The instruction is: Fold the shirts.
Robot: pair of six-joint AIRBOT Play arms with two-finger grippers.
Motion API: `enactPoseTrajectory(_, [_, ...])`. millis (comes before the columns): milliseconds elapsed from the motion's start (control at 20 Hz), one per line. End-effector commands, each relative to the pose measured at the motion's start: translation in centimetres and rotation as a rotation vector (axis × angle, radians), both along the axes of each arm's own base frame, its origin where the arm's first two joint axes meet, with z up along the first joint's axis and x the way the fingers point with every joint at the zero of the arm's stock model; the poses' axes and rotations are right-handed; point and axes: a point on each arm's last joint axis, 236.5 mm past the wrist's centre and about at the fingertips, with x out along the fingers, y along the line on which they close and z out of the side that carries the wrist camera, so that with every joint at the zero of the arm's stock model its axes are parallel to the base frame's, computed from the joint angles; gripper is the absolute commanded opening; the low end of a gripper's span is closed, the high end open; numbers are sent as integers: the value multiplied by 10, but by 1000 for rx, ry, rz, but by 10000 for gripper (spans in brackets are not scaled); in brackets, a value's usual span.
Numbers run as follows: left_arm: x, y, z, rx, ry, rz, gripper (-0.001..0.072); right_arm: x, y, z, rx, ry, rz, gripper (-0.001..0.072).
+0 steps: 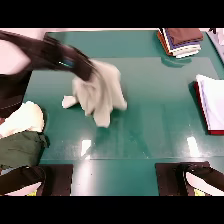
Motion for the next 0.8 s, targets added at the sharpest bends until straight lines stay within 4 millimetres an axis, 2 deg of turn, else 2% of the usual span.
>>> enactPoseTrajectory(0, [-33,-93,-31,-93,79,-197,533,-3,-2,4,-10,-10,-4,17])
enactPoseTrajectory(50, [-18,-83,-33,-83,69,-157,533,-3,-2,4,-10,-9,-3,17])
enactPoseTrajectory(100, [1,-64,-34,-83,79,-92,533,-3,-2,4,-10,-9,-4,17])
enactPoseTrajectory(200, [48,1,-47,-59,151,82,533,-2,-2,3,-10,-8,-4,17])
enactPoseTrajectory(250, [69,43,-60,-47,214,193,533,-3,-2,3,-10,-7,-4,17])
enactPoseTrajectory(350, [92,114,-94,-42,341,371,533,-2,-2,3,-10,-6,-3,17])
enactPoseTrajectory(450, [95,166,-139,-51,471,495,533,0,-1,-1,-14,6,-1,17])
enactPoseTrajectory(550, [85,204,-188,-54,596,592,533,0,-1,-3,-18,14,1,17])
enactPoseTrajectory(750, [60,246,-263,-116,753,747,534,3,0,-9,-23,33,6,17])
